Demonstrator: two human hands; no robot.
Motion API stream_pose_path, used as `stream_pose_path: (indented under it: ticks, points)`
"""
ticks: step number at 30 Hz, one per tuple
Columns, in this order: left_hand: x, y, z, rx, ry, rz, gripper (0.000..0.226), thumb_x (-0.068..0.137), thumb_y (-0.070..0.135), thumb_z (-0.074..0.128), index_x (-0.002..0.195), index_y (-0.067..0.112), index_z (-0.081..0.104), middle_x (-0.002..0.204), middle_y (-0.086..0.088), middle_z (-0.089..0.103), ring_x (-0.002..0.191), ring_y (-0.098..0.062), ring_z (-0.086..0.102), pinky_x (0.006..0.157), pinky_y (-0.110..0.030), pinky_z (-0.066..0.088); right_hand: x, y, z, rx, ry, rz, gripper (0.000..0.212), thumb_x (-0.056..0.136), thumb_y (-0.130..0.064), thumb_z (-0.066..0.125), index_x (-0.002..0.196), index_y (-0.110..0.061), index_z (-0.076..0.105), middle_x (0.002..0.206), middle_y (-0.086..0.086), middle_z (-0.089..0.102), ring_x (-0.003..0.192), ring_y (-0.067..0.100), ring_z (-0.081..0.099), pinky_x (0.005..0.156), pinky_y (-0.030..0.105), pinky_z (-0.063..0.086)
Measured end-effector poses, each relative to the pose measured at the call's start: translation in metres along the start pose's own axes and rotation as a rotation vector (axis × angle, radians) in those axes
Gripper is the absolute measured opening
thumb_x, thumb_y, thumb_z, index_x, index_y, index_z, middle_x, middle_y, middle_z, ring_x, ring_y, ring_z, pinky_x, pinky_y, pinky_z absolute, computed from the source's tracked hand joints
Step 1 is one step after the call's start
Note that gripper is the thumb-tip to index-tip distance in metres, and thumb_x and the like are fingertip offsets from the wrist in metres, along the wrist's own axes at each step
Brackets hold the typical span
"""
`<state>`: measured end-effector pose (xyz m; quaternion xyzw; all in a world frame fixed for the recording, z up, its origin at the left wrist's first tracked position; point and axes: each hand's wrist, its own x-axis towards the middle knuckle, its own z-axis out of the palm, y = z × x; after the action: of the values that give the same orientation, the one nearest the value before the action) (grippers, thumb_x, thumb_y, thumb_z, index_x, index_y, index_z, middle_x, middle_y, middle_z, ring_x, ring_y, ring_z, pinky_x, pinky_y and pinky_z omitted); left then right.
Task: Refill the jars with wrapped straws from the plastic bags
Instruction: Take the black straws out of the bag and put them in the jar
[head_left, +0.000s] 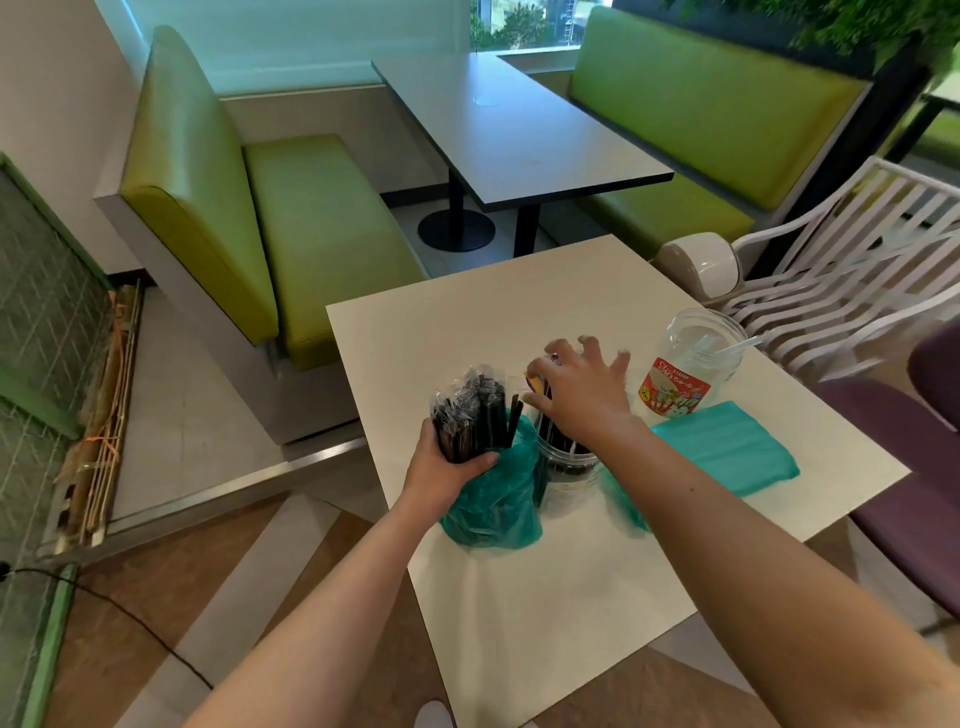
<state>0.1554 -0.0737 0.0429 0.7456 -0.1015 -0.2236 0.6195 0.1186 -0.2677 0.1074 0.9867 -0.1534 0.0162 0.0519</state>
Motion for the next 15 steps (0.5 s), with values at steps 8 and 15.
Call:
stream_pose_path:
  ticks: [8,15]
  points:
    - [0.001,-0.001,-0.001,0.007,0.0,-0.008,0.076,0.072,0.017,0.086,0.133,0.02,0.04,0.121,0.009,0.055,0.113,-0.01,0.05,0.089,-0.023,0.041,0.005,0.014,-0.002,0.123,0.042,-0.105,0.025,0.091,-0.031,0.064,0.111,-0.018,0.056,0.127,0.003,0.047,0.116,0.029,0.036,0.093,0.041,0.044]
    - [0.002,-0.003,-0.002,0.006,0.019,-0.027,0.076,0.071,0.018,0.087,0.13,0.023,0.04,0.12,0.009,0.054,0.114,-0.011,0.05,0.093,-0.026,0.042,0.003,0.023,-0.005,0.119,0.206,-0.064,0.026,0.093,-0.032,0.059,0.113,-0.016,0.056,0.126,0.003,0.05,0.116,0.027,0.041,0.094,0.039,0.041]
